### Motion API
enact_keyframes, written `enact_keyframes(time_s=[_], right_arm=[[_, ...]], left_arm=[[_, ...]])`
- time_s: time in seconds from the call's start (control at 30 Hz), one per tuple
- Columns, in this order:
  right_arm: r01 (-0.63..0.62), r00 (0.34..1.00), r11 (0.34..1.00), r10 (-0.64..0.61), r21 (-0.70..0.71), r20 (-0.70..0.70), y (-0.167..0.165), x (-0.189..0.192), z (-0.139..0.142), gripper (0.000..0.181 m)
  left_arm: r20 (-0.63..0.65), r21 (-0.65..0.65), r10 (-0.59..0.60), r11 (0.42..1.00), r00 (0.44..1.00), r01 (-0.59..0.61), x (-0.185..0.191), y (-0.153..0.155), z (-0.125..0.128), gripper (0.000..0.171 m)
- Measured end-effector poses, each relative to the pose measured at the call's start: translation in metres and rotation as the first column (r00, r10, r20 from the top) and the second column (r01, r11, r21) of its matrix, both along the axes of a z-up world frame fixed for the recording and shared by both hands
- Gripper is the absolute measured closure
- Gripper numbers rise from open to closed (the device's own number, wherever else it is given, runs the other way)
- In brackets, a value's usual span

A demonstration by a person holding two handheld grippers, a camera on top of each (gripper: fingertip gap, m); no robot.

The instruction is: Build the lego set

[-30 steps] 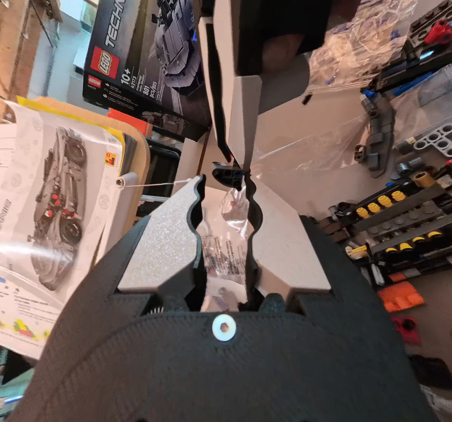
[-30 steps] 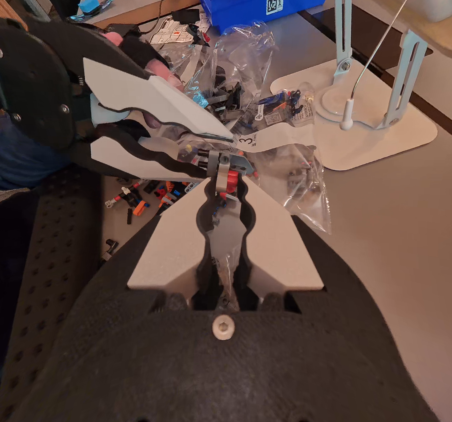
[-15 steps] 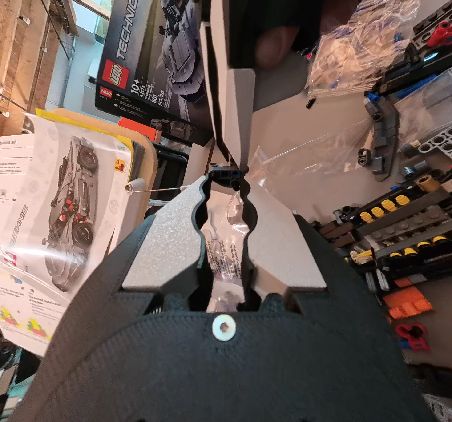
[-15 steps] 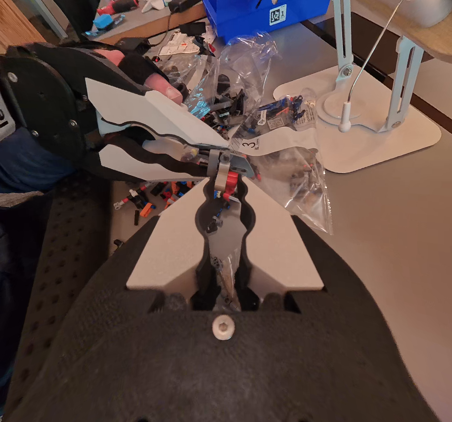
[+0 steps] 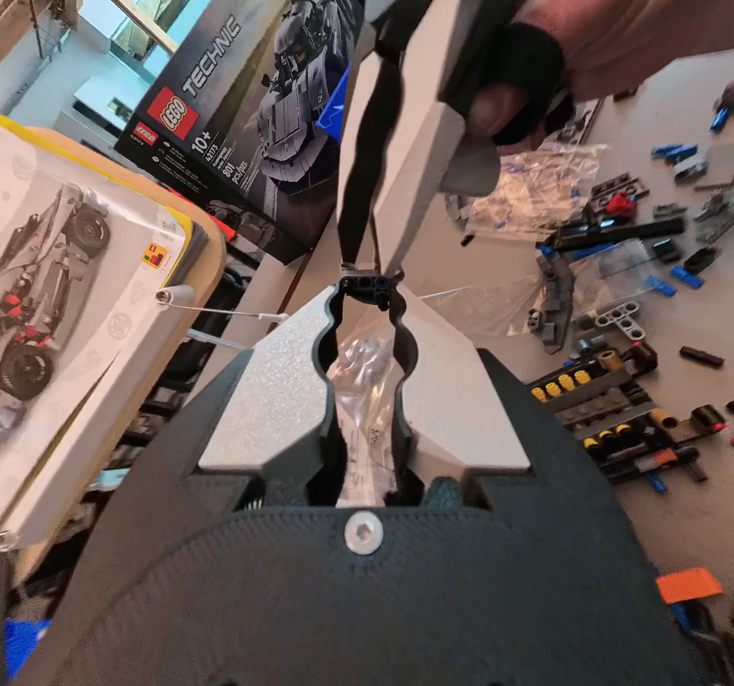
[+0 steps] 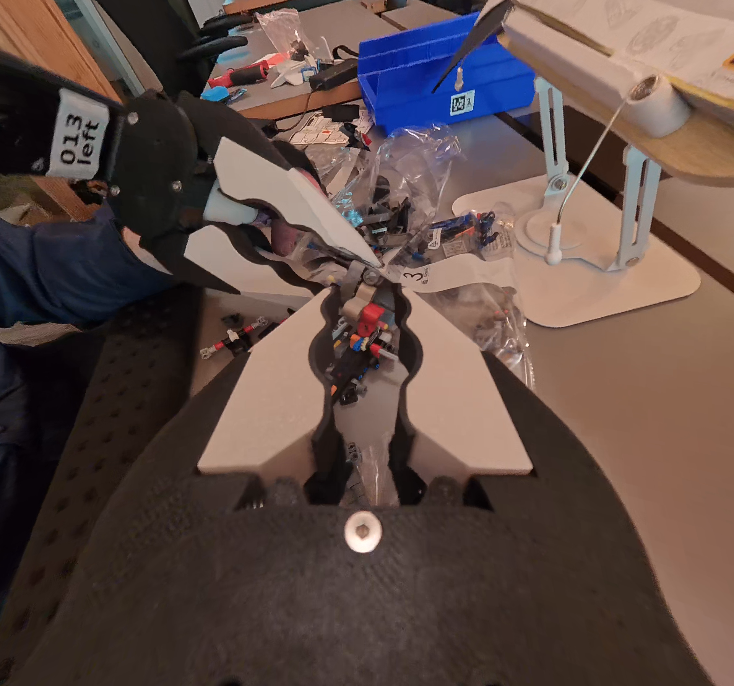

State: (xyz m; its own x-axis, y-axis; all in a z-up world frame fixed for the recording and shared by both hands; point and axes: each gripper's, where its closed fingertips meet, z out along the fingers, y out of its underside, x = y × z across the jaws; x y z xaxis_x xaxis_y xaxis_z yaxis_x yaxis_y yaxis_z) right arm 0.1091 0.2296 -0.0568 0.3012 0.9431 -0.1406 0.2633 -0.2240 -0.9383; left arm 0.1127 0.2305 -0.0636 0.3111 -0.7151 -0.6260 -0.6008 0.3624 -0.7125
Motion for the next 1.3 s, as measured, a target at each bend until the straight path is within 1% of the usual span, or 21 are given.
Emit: enact_keyframes(time_s=[0.07,0.13,0.2,0.33,0.4,0.5,0.57,0.63,0.7,0.77,0.87,0.93,1.0,1.07,1.1,1.23,1.3], right_arm=[[-0.017,0.999,0.997,0.014,0.076,0.028,-0.004,0.0,0.002,0.154],[-0.005,0.997,0.985,-0.009,0.173,0.078,-0.003,0.001,0.003,0.154],[-0.017,0.993,0.97,-0.012,0.244,0.116,-0.006,0.0,0.003,0.15],[-0.033,0.976,0.903,-0.064,0.428,0.21,-0.009,-0.005,0.003,0.146],[-0.02,0.965,0.871,-0.113,0.49,0.239,-0.005,-0.006,0.003,0.142],[-0.002,0.923,0.821,-0.218,0.57,0.317,0.005,-0.002,-0.003,0.14],[-0.004,0.91,0.783,-0.255,0.622,0.326,0.006,-0.007,-0.002,0.138],[0.015,0.893,0.746,-0.31,0.665,0.327,0.01,-0.01,-0.001,0.135],[0.008,0.877,0.719,-0.339,0.695,0.342,0.012,-0.012,-0.002,0.134],[0.005,0.866,0.704,-0.358,0.71,0.349,0.013,-0.011,-0.003,0.147],[0.014,0.855,0.701,-0.378,0.713,0.355,0.014,-0.011,-0.004,0.149],[0.007,0.855,0.695,-0.377,0.719,0.357,0.014,-0.01,-0.004,0.149],[0.007,0.868,0.697,-0.36,0.717,0.342,0.012,-0.011,-0.001,0.149],[-0.005,0.893,0.713,-0.312,0.701,0.323,0.007,-0.014,0.001,0.149],[-0.019,0.893,0.711,-0.304,0.703,0.332,0.005,-0.014,0.001,0.149],[-0.063,0.856,0.664,-0.348,0.745,0.383,0.007,-0.011,-0.003,0.152],[-0.068,0.848,0.666,-0.354,0.743,0.394,0.008,-0.011,-0.006,0.153]], left_arm=[[0.051,-0.056,-0.018,0.998,0.999,0.021,0.001,-0.002,0.002,0.151],[0.092,-0.098,-0.03,0.994,0.995,0.039,0.0,-0.003,0.005,0.152],[0.131,-0.15,-0.036,0.987,0.991,0.056,-0.001,-0.004,0.007,0.152],[0.201,-0.24,-0.034,0.967,0.979,0.083,-0.003,-0.003,0.009,0.152],[0.237,-0.282,-0.035,0.954,0.971,0.103,-0.003,-0.003,0.01,0.152],[0.318,-0.353,-0.057,0.919,0.947,0.174,0.001,-0.01,0.017,0.152],[0.322,-0.381,-0.05,0.907,0.945,0.178,0.003,-0.011,0.015,0.152],[0.312,-0.388,-0.037,0.907,0.949,0.163,0.004,-0.009,0.011,0.152],[0.324,-0.408,-0.023,0.899,0.946,0.162,0.004,-0.008,0.011,0.152],[0.337,-0.425,-0.012,0.89,0.941,0.163,0.004,-0.007,0.012,0.153],[0.334,-0.433,-0.006,0.887,0.943,0.16,0.003,-0.006,0.011,0.153],[0.353,-0.455,-0.012,0.871,0.936,0.183,0.004,-0.007,0.011,0.153],[0.384,-0.484,-0.033,0.844,0.923,0.232,0.004,-0.011,0.014,0.153],[0.403,-0.524,-0.042,0.808,0.914,0.269,0.005,-0.015,0.014,0.153],[0.407,-0.542,-0.049,0.791,0.912,0.284,0.005,-0.016,0.012,0.153],[0.429,-0.617,-0.049,0.713,0.902,0.332,0.003,-0.019,0.008,0.153],[0.435,-0.626,-0.044,0.704,0.899,0.337,0.003,-0.019,0.008,0.153]])
